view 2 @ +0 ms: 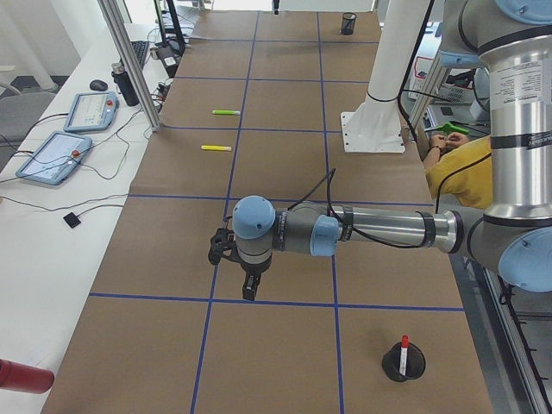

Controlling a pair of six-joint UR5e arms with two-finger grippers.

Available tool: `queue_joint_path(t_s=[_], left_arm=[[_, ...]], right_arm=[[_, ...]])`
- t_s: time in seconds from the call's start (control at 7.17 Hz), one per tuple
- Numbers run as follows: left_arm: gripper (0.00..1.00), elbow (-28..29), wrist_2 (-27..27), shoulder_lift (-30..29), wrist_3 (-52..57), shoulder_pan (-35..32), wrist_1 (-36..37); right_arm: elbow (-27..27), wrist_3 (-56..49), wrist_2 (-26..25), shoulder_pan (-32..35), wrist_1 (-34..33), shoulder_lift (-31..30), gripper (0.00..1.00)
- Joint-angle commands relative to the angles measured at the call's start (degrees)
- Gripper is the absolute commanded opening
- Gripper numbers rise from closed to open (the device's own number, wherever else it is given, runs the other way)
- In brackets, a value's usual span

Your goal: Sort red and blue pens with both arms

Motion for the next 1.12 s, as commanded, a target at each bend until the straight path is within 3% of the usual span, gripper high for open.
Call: queue_joint_path(t_s=[0.0, 0.98], left_arm=[[1.00, 0.19, 0.78, 0.00, 0.03, 0.00, 0.05], [1.00, -0.33, 0.78, 0.00, 0.03, 0.00, -0.04]], right_arm=[[-0.17, 0.01, 0.29, -0.07, 0.51, -0.40, 1.00], [-1.32, -0.08, 0.38, -0.07, 0.59, -0.40, 1.00]])
